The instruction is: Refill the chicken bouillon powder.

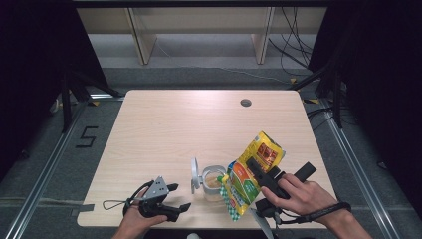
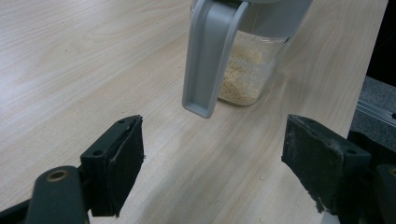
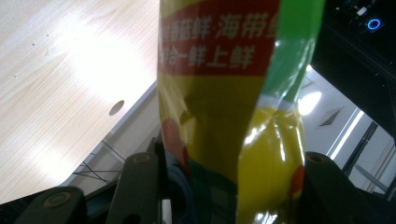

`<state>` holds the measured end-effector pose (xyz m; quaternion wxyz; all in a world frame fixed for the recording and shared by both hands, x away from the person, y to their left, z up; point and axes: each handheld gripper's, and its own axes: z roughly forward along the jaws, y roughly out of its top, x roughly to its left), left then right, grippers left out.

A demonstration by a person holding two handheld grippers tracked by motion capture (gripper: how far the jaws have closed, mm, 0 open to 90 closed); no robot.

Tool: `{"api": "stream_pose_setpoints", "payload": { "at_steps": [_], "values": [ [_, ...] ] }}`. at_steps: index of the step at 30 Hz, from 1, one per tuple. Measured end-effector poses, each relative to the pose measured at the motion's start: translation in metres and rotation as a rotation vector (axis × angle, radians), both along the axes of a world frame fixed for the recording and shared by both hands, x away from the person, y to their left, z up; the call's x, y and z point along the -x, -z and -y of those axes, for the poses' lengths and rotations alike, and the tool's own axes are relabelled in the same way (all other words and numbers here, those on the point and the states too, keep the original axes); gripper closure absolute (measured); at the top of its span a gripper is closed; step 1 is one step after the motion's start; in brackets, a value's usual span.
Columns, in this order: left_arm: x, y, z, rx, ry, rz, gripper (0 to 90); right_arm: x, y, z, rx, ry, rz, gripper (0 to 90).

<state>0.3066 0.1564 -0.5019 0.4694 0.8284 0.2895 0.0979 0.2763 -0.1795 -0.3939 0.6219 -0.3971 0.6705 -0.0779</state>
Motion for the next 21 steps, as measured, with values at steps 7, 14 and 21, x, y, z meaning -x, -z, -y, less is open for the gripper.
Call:
{"api": "stream_pose_setpoints", "payload": {
  "at_steps": [7, 14, 21],
  "values": [
    [0.0001, 0.0000, -0.0001, 0.001, -0.006, 0.000, 20.2, 0.0004, 0.0003, 0.0010, -0.011, 0.002, 0.000, 59.5],
    [0.0003, 0.0004, 0.0007, 0.007, -0.007, -0.007, 20.2, -0.0001, -0.0024, 0.0006, 0.027, 0.010, 0.005, 59.7],
    [-0.0005, 0.0000, 0.0001, 0.000, 0.000, 0.001, 20.2, -0.0012, -0.0030, -0.0001, 0.035, 0.005, 0.004, 60.0]
  ]
}}
